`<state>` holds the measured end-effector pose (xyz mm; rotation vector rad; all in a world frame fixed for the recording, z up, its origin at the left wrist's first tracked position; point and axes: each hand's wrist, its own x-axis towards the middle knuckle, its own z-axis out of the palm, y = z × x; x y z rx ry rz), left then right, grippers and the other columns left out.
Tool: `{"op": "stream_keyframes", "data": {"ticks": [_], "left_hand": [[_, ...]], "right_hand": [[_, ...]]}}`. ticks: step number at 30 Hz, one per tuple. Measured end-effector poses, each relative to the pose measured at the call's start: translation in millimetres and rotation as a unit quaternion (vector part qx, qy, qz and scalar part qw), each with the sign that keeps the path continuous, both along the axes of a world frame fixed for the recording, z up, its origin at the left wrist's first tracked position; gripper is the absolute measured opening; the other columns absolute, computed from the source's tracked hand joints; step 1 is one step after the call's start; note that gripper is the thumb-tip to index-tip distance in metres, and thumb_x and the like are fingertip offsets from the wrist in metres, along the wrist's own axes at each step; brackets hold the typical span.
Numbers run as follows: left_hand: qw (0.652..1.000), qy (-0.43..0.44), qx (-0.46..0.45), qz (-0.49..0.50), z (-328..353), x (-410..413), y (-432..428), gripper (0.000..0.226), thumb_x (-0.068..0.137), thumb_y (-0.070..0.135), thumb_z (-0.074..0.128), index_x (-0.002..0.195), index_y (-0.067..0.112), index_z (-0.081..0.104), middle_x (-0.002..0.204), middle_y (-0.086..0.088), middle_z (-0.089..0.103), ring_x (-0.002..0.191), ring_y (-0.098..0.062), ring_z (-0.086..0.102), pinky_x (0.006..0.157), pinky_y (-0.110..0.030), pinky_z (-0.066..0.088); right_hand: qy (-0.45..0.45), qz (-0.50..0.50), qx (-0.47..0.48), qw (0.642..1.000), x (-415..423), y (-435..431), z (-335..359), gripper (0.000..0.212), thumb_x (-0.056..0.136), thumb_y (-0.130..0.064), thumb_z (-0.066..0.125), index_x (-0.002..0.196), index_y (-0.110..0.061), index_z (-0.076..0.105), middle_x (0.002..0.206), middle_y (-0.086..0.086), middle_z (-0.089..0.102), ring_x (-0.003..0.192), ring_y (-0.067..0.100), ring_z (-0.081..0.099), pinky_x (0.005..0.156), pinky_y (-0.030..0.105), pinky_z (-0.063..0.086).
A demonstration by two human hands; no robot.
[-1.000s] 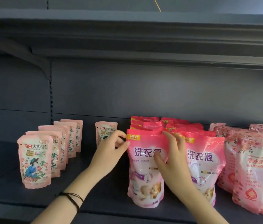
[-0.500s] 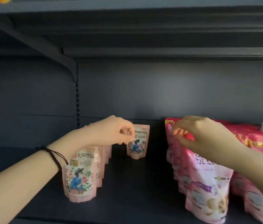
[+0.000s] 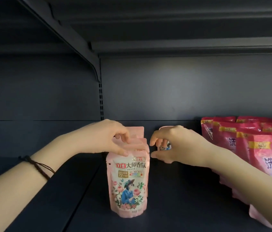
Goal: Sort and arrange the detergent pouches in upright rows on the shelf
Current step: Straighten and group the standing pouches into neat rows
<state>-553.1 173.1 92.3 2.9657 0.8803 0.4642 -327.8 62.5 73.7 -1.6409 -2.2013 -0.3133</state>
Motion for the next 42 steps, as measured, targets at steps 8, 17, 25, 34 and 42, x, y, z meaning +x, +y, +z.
{"op": "stream_keyframes", "data": {"ticks": [8,17,25,34,42], "left_hand": [[0.998,-0.039,-0.04,-0.018,-18.7,-9.3,23.2,0.01,0.078,0.041,0.075,0.074,0.037,0.066,0.116,0.033,0.05,0.112,0.019,0.032,0.092,-0.013,0.026],[0.983,-0.126,-0.134,-0.016,-30.1,-2.4,28.8,0.019,0.077,0.036,0.077,0.08,0.039,0.059,0.086,0.02,0.069,0.083,0.005,0.062,0.077,-0.02,0.049],[0.968,-0.138,-0.211,-0.016,-26.9,-3.7,30.4,0.009,0.075,0.022,0.081,0.08,0.023,0.075,0.083,0.004,0.075,0.08,-0.008,0.069,0.077,-0.026,0.053],[0.969,-0.186,-0.158,-0.029,7.4,76.1,24.0,0.005,0.081,0.013,0.075,0.084,0.017,0.074,0.086,-0.001,0.076,0.083,-0.011,0.071,0.083,-0.03,0.056],[0.989,-0.12,-0.091,0.008,1.4,159.1,51.5,0.01,0.084,0.008,0.069,0.086,0.017,0.072,0.084,0.0,0.073,0.077,-0.009,0.067,0.07,-0.021,0.053]], "right_hand": [[0.073,0.027,-0.046,0.996,-11.3,39.1,-12.9,0.011,0.081,-0.036,0.073,0.081,-0.027,0.066,0.103,-0.014,0.058,0.076,-0.009,0.054,0.05,0.006,0.039],[0.184,-0.003,-0.066,0.981,-3.2,49.4,-17.9,0.017,0.08,-0.024,0.076,0.07,-0.025,0.062,0.073,-0.015,0.066,0.061,-0.011,0.058,0.055,0.007,0.044],[0.346,0.03,-0.119,0.93,-2.1,47.2,-26.6,0.003,0.085,-0.009,0.07,0.084,-0.011,0.071,0.067,-0.011,0.067,0.044,-0.008,0.054,0.044,0.004,0.038],[0.463,-0.037,0.048,0.884,46.3,39.7,-13.1,0.009,0.09,-0.01,0.063,0.082,-0.01,0.062,0.081,0.005,0.067,0.072,0.015,0.063,0.066,0.025,0.05],[0.51,-0.136,0.087,0.845,90.1,72.8,-36.1,0.006,0.094,-0.007,0.052,0.089,-0.006,0.055,0.091,0.009,0.061,0.085,0.023,0.058,0.074,0.035,0.049]]}}
